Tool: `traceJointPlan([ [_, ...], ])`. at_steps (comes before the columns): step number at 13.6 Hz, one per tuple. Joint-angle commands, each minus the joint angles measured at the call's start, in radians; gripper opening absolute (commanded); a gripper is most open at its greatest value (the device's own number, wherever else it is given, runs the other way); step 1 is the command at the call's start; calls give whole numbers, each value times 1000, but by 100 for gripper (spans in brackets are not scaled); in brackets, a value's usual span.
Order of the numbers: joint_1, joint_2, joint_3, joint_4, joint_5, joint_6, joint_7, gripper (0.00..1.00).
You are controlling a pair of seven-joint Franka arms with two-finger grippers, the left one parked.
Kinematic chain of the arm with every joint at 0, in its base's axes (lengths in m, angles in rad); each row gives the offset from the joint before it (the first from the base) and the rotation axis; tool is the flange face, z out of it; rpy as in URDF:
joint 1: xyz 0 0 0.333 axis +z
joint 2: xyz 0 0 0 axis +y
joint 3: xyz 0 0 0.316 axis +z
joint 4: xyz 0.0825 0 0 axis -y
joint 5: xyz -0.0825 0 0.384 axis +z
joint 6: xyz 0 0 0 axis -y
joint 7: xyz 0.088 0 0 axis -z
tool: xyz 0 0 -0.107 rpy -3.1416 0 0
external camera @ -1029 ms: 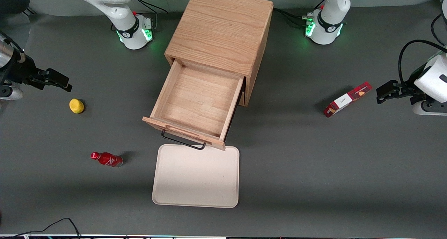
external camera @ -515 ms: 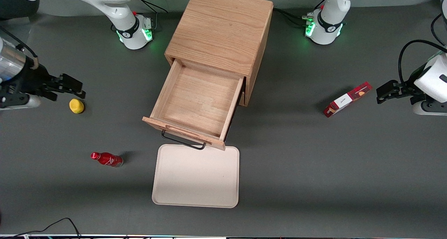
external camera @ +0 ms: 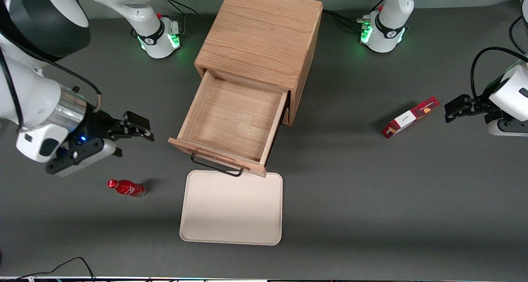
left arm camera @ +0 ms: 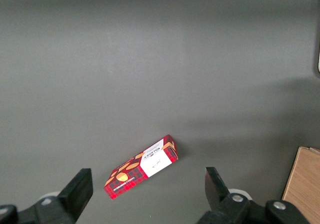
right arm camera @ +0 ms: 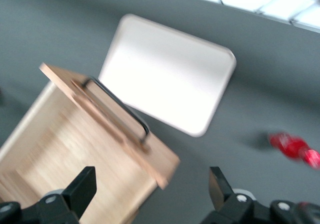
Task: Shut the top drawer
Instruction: 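Lower the right gripper to the drawer front beside the black handle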
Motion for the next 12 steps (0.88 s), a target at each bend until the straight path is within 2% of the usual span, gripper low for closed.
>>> traceJointPlan([
  [1, 14, 123, 60, 88, 7, 86, -62, 100],
  [3, 13, 181, 94, 90, 5, 114, -147, 100],
  [8, 32, 276, 111, 90, 1, 133, -361, 100],
  [10, 46, 295, 111, 88, -10, 133, -395, 100],
  [12, 69, 306, 105, 88, -48, 133, -398, 100],
])
